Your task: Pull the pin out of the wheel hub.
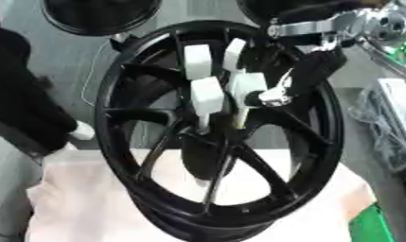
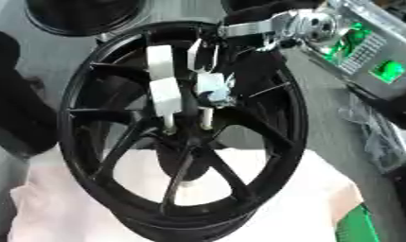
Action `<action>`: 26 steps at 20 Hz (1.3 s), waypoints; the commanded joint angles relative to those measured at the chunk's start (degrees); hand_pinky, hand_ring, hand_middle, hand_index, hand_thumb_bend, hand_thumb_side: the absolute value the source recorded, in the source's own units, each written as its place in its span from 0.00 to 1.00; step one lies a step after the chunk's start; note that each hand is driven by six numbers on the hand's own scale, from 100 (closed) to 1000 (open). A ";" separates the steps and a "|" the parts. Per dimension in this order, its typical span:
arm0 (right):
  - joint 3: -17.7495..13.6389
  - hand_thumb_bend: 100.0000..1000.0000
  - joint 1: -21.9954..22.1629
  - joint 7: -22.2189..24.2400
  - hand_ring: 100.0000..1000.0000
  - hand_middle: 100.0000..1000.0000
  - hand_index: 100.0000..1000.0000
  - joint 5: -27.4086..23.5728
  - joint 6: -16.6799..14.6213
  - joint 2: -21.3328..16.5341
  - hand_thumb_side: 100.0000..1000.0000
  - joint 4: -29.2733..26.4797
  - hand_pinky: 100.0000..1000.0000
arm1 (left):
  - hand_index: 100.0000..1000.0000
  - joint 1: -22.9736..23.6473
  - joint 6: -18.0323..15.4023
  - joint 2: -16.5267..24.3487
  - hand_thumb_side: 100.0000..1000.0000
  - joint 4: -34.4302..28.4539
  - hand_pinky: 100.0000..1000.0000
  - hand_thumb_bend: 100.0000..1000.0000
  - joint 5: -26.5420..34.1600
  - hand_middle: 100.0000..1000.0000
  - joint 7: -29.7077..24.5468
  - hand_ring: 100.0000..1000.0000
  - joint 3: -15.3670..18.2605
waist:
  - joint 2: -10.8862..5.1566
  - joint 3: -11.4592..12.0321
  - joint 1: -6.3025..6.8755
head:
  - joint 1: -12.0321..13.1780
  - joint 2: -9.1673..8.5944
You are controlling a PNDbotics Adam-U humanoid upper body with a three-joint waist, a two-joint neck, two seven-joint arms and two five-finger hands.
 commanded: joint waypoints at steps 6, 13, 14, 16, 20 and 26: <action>-0.73 0.34 -0.57 -0.35 0.74 0.70 0.77 1.20 -0.85 -0.47 0.38 1.67 0.80 | 0.73 -0.86 -0.05 1.00 0.46 -0.91 0.69 0.52 0.22 0.76 -0.28 0.73 -0.07 | -0.47 0.24 0.25 | -0.21 -0.46; -0.46 0.34 -0.40 0.05 0.73 0.69 0.77 1.77 -1.83 -0.07 0.38 3.21 0.79 | 0.72 -1.02 -0.02 1.02 0.46 -0.95 0.69 0.51 0.27 0.76 -0.30 0.73 -0.09 | -0.14 0.35 0.28 | -0.25 -0.54; -0.40 0.34 -0.37 0.11 0.73 0.69 0.76 1.88 -1.90 -0.01 0.38 3.40 0.79 | 0.72 -1.04 -0.02 1.03 0.46 -0.95 0.69 0.51 0.27 0.76 -0.30 0.73 -0.10 | -0.10 0.36 0.28 | -0.26 -0.54; -0.28 0.34 -0.31 0.21 0.73 0.68 0.76 2.17 -2.05 0.12 0.37 3.82 0.79 | 0.72 -1.07 -0.01 1.04 0.46 -0.97 0.69 0.51 0.29 0.76 -0.31 0.73 -0.10 | -0.04 0.38 0.29 | -0.29 -0.57; -0.02 0.34 -0.25 0.51 0.72 0.67 0.75 2.58 -2.43 0.46 0.36 4.54 0.78 | 0.72 -1.13 -0.01 1.04 0.46 -0.99 0.69 0.51 0.29 0.76 -0.32 0.73 -0.10 | 0.03 0.41 0.30 | -0.36 -0.62; 0.63 0.34 -0.37 1.01 0.71 0.65 0.75 2.88 -2.66 1.46 0.34 5.72 0.78 | 0.72 -1.26 -0.01 0.99 0.46 -1.02 0.69 0.51 0.31 0.76 -0.35 0.73 -0.12 | 0.09 0.50 0.34 | -0.44 -0.72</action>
